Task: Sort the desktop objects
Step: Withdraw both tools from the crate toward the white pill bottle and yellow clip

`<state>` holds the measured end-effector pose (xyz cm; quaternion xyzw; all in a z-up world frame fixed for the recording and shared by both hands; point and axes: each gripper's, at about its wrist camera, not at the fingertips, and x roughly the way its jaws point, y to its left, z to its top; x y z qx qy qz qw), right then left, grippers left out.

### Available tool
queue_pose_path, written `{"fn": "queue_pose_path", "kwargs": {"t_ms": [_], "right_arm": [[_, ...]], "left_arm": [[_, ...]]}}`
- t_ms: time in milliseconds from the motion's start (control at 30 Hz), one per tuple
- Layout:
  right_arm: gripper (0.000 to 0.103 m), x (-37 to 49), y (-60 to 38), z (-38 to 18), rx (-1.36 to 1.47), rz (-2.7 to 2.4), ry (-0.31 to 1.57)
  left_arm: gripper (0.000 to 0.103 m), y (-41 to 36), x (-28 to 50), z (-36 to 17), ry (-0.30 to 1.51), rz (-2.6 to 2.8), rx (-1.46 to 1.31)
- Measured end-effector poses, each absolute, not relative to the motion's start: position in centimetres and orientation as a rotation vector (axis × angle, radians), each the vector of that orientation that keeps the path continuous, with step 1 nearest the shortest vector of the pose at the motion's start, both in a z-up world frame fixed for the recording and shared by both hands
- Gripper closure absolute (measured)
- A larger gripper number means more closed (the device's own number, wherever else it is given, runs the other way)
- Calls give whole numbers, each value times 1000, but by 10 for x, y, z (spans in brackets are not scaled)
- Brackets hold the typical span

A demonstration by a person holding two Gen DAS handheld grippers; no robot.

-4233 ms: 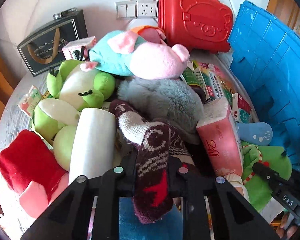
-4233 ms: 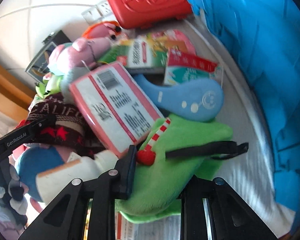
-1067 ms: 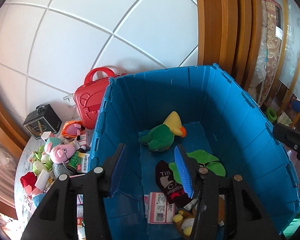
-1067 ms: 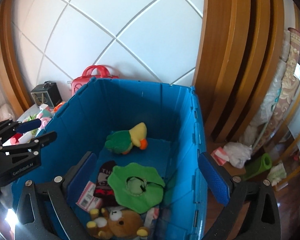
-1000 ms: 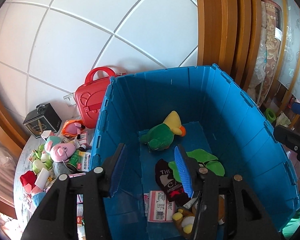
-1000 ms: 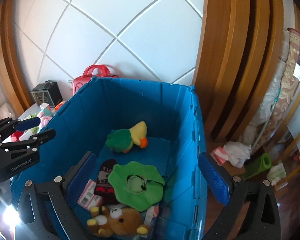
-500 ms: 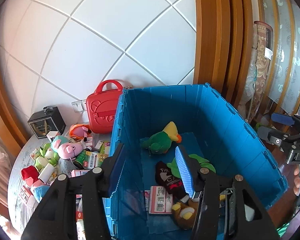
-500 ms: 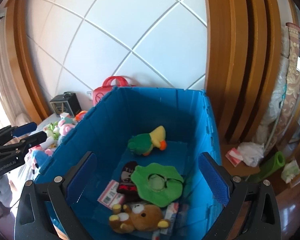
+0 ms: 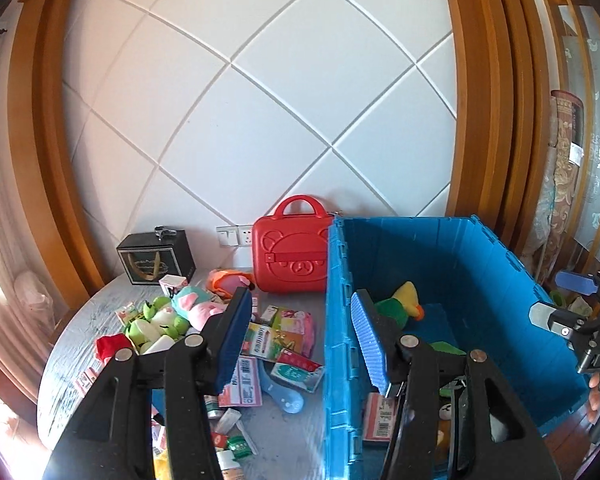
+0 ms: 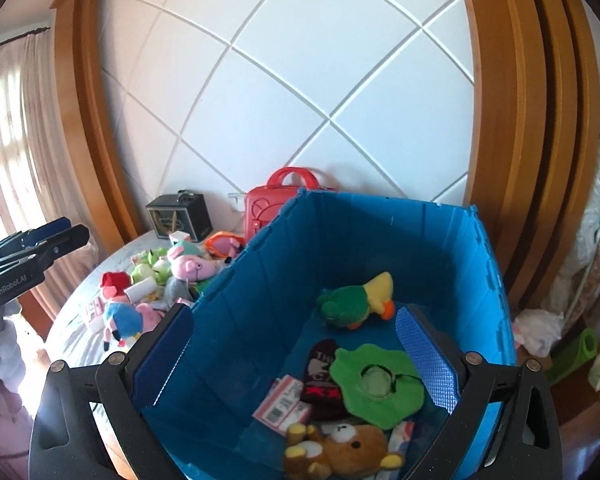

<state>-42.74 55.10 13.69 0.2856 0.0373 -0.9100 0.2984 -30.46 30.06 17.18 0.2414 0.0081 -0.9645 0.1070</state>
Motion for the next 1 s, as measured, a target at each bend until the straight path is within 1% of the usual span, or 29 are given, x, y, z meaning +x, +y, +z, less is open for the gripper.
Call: {"fn": "queue_pose_path", "kwargs": {"t_ms": [267, 433, 567, 733, 867, 1000], "right_arm": [[0, -387, 460, 138, 763, -2455, 130], [0, -356, 387, 128, 778, -2451, 89], [0, -333, 333, 110, 807, -2447, 41], [0, -309, 289, 78, 871, -2461, 40], [0, -302, 268, 47, 922, -2471, 62], [0, -303, 248, 5, 993, -2457, 131]], "left_arm": [[52, 207, -271, 148, 51, -2906, 737], [52, 128, -238, 134, 34, -2922, 712], [52, 70, -218, 119, 56, -2902, 696], [52, 16, -205, 79, 143, -2859, 761], [52, -16, -198, 39, 174, -2772, 825], [52, -37, -193, -9, 235, -2696, 940]]}}
